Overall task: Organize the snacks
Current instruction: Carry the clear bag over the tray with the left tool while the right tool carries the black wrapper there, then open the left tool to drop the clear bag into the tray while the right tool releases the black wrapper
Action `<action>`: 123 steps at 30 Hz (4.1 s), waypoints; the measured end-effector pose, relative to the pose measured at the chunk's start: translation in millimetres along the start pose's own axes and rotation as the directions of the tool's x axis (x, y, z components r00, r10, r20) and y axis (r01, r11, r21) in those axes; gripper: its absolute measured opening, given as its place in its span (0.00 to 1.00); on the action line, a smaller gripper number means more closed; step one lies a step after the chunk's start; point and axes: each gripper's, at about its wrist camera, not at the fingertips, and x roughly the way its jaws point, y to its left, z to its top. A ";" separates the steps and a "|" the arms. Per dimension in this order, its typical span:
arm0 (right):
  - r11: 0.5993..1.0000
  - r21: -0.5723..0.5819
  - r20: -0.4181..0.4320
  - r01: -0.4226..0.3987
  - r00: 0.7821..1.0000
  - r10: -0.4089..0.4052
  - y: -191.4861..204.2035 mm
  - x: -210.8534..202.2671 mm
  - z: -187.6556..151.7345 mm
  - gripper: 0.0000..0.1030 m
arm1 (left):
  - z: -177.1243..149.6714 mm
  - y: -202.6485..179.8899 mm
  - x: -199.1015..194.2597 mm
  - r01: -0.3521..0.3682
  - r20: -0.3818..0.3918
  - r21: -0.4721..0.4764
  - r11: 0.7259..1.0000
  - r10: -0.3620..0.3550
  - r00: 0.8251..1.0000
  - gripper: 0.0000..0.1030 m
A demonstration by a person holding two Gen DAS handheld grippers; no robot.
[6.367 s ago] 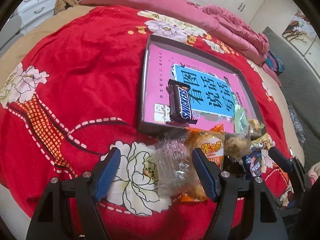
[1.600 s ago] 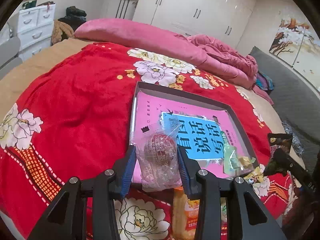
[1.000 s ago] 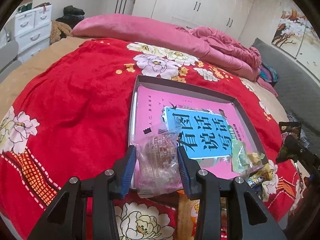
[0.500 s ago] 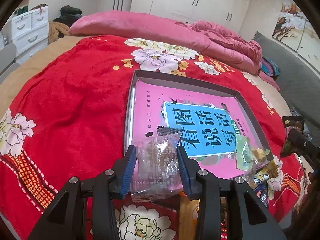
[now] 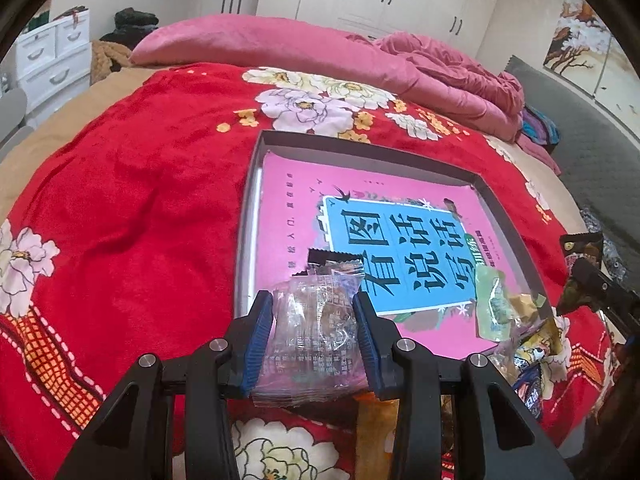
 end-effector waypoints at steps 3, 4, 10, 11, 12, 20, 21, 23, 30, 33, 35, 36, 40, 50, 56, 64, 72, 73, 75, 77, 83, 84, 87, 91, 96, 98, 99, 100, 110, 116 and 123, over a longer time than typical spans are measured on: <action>1.000 0.013 -0.010 0.011 1.000 -0.011 -3.4 3.7 0.0 0.23 | 0.1 -2.7 1.5 0.003 -0.001 0.007 1.000 -0.003 1.000 0.41; 1.000 0.015 -0.015 0.016 1.000 -0.015 -4.3 5.1 -0.2 0.23 | -0.1 -3.4 1.7 0.002 -0.003 0.007 1.000 -0.002 1.000 0.41; 0.999 0.017 -0.051 0.046 0.998 -0.045 -7.1 15.4 -2.6 0.23 | 0.1 -4.6 5.1 0.017 -0.011 0.002 1.000 -0.017 1.000 0.41; 0.999 0.018 -0.058 0.051 0.997 -0.050 -7.3 17.6 -3.2 0.23 | 0.5 -4.5 5.4 0.020 -0.013 0.001 1.000 -0.020 1.000 0.41; 0.998 0.017 -0.065 0.058 0.996 -0.057 -7.3 19.0 -3.9 0.23 | 0.8 -3.9 5.6 0.020 -0.013 -0.001 1.000 -0.020 1.000 0.41; 0.989 -0.059 -0.096 0.132 0.986 -0.137 1.2 28.4 -7.8 0.23 | 1.4 -2.3 5.4 0.027 -0.013 -0.011 1.000 -0.028 1.000 0.41; 0.988 -0.069 -0.105 0.139 0.984 -0.145 2.7 30.8 -9.0 0.23 | 1.4 -2.3 5.3 0.029 -0.012 -0.012 1.000 -0.029 1.000 0.41; 0.987 -0.070 -0.119 0.142 0.982 -0.149 1.7 34.2 -10.3 0.23 | 1.4 -2.3 5.7 0.030 -0.014 -0.013 0.999 -0.030 0.999 0.41; 0.992 -0.040 -0.153 0.116 0.981 -0.121 -2.5 40.2 -13.9 0.23 | 1.0 -2.7 5.9 0.038 -0.017 -0.017 0.999 -0.039 0.999 0.41; 0.994 -0.040 -0.163 0.100 0.981 -0.105 -0.5 42.3 -15.3 0.23 | 0.8 -3.8 6.9 0.043 -0.019 -0.018 0.999 -0.043 0.999 0.41; 0.995 -0.042 -0.166 0.091 0.981 -0.097 1.3 43.2 -16.0 0.23 | 0.6 -4.4 6.9 0.044 -0.019 -0.018 0.999 -0.045 0.999 0.41; 0.995 -0.041 -0.168 0.087 0.982 -0.092 1.3 43.6 -15.8 0.23 | 0.6 -4.5 6.8 0.047 -0.019 -0.018 0.999 -0.047 0.999 0.41; 0.999 -0.011 -0.176 0.045 0.983 -0.046 1.7 44.7 -17.5 0.23 | 0.2 -6.7 7.3 0.058 -0.023 -0.013 0.998 -0.058 0.998 0.41; 0.998 0.066 -0.180 0.021 0.984 -0.009 -7.7 46.5 -18.0 0.23 | -0.2 -10.6 6.6 0.069 -0.025 -0.010 0.998 -0.069 0.997 0.41; 0.997 0.050 -0.174 0.058 0.983 -0.049 -8.9 45.0 -17.5 0.23 | 1.6 -3.3 5.0 0.052 -0.014 -0.033 0.998 -0.052 0.999 0.41; 0.994 0.070 -0.176 0.083 0.982 -0.069 -15.6 44.3 -18.0 0.24 | 2.5 3.8 8.3 0.027 -0.025 -0.055 0.998 -0.029 0.999 0.42; 0.992 0.080 -0.174 0.099 0.981 -0.084 -18.4 42.2 -17.6 0.25 | 1.8 4.7 8.8 0.024 -0.029 -0.050 0.998 -0.026 0.999 0.42; 0.992 0.079 -0.174 0.102 0.981 -0.087 -18.4 41.9 -17.5 0.25 | 1.7 4.9 8.7 0.025 -0.030 -0.049 0.998 -0.027 0.999 0.42; 0.991 0.081 -0.172 0.107 0.981 -0.092 -18.9 41.2 -17.2 0.25 | 1.6 4.7 8.6 0.029 -0.031 -0.051 0.998 -0.031 0.999 0.42; 0.990 0.086 -0.171 0.116 0.980 -0.100 -20.7 40.4 -17.3 0.25 | 1.2 4.2 8.5 0.032 -0.033 -0.049 0.998 -0.034 0.999 0.42; 0.987 0.093 -0.170 0.130 0.979 -0.113 -23.2 38.6 -16.5 0.25 | 0.2 0.9 8.6 0.036 -0.035 -0.038 0.999 -0.038 0.999 0.42; 0.987 0.090 -0.167 0.131 0.979 -0.115 -22.8 38.0 -16.2 0.26 | 0.2 0.9 8.6 0.037 -0.035 -0.039 0.999 -0.038 0.999 0.42; 0.988 0.082 -0.161 0.133 0.980 -0.119 -21.5 37.3 -14.8 0.26 | 0.2 0.7 8.5 0.036 -0.035 -0.039 0.999 -0.037 0.999 0.42; 0.988 0.071 -0.157 0.135 0.980 -0.123 -19.2 36.2 -14.4 0.29 | 0.3 0.7 9.0 0.034 -0.035 -0.042 0.999 -0.036 0.999 0.43; 0.988 0.058 -0.144 0.140 0.981 -0.131 -17.3 33.3 -13.6 0.32 | 1.4 3.3 10.9 0.028 -0.039 -0.052 0.998 -0.030 0.999 0.43; 0.988 0.054 -0.145 0.143 0.980 -0.134 -17.2 33.1 -13.8 0.32 | 1.3 2.7 11.2 0.025 -0.040 -0.048 0.999 -0.027 0.999 0.43; 0.988 0.054 -0.145 0.144 0.980 -0.135 -17.0 33.2 -13.6 0.32 | 1.6 3.2 10.7 0.023 -0.041 -0.045 0.999 -0.025 0.999 0.43; 0.988 0.054 -0.144 0.146 0.980 -0.137 -17.1 33.3 -13.5 0.32 | 1.7 3.4 10.5 0.021 -0.041 -0.044 0.999 -0.023 0.999 0.43; 0.988 0.044 -0.139 0.145 0.981 -0.138 -15.9 31.9 -13.3 0.33 | 1.6 1.6 10.5 0.035 -0.047 -0.044 0.998 -0.037 0.998 0.49; 0.989 0.039 -0.131 0.144 0.982 -0.138 -14.6 30.7 -12.5 0.36 | 0.6 -0.7 10.4 0.038 -0.048 -0.037 0.999 -0.040 0.998 0.52; 0.990 0.034 -0.113 0.139 0.984 -0.135 -13.5 28.2 -10.7 0.37 | 2.0 0.4 6.7 0.047 -0.033 -0.044 0.998 -0.049 0.998 0.54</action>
